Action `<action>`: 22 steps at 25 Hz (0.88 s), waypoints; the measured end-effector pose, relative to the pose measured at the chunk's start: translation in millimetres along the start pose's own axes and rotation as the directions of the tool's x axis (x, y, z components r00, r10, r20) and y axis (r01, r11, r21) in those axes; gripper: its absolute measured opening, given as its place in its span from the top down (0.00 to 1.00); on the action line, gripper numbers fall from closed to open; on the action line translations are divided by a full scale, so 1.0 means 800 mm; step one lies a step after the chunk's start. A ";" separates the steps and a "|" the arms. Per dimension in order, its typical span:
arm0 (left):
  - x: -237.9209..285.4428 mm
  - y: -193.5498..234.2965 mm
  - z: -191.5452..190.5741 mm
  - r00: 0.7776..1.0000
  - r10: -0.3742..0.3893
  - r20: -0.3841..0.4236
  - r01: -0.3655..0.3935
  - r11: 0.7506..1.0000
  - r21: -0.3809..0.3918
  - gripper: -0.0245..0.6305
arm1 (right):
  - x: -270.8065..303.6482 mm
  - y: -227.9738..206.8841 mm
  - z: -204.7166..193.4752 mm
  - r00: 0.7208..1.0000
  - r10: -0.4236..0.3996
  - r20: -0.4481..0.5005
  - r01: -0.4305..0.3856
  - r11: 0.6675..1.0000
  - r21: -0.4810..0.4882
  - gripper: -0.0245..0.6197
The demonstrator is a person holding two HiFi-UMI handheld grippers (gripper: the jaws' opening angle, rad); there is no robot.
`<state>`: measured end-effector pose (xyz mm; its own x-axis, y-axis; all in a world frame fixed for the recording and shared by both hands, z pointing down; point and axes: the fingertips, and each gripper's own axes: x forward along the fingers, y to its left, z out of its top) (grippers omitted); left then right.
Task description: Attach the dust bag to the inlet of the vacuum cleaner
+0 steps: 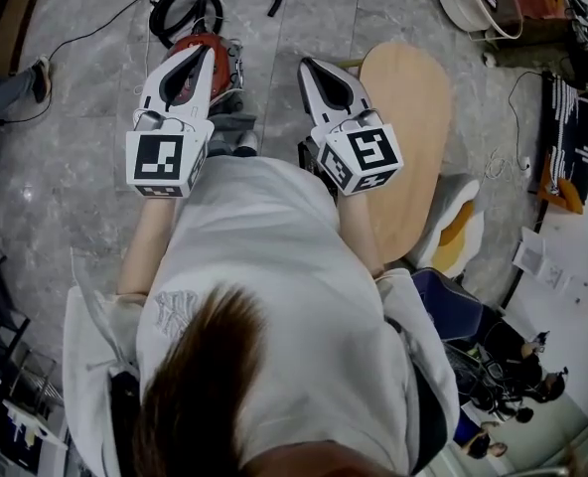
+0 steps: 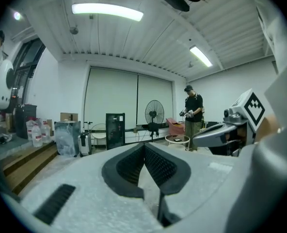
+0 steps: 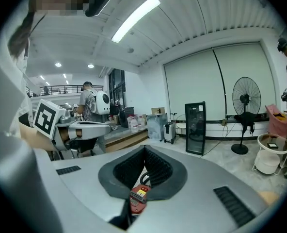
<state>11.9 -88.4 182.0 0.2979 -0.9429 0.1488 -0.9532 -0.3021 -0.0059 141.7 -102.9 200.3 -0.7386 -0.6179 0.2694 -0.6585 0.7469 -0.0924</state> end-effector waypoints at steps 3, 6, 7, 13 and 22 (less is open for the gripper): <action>0.000 -0.006 0.008 1.000 0.001 0.019 -0.002 1.000 0.029 0.94 | -0.006 -0.003 -0.002 1.000 0.014 0.008 -0.014 1.000 -0.022 0.96; -0.004 -0.010 0.011 0.999 0.003 0.032 -0.004 1.000 0.028 0.94 | -0.013 -0.011 -0.003 1.000 -0.006 0.013 0.006 1.000 -0.024 0.96; -0.006 -0.011 0.011 0.999 0.005 0.032 -0.006 1.000 0.027 0.94 | -0.015 -0.014 -0.002 1.000 -0.015 0.017 0.015 1.000 -0.023 0.96; -0.018 -0.012 0.001 0.999 0.017 0.040 -0.017 1.000 -0.015 0.94 | -0.028 -0.023 -0.005 0.999 -0.039 0.037 0.040 0.999 -0.014 0.96; -0.025 0.008 -0.023 0.996 0.087 0.015 -0.087 0.996 -0.037 0.93 | -0.037 -0.025 -0.018 0.999 -0.044 0.015 0.044 0.999 -0.023 0.96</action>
<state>-1.6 -68.7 196.9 0.2143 -0.9676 0.1333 -0.9767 -0.2139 0.0175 178.8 -95.6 207.9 -0.7111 -0.6536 0.2592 -0.6869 0.7244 -0.0580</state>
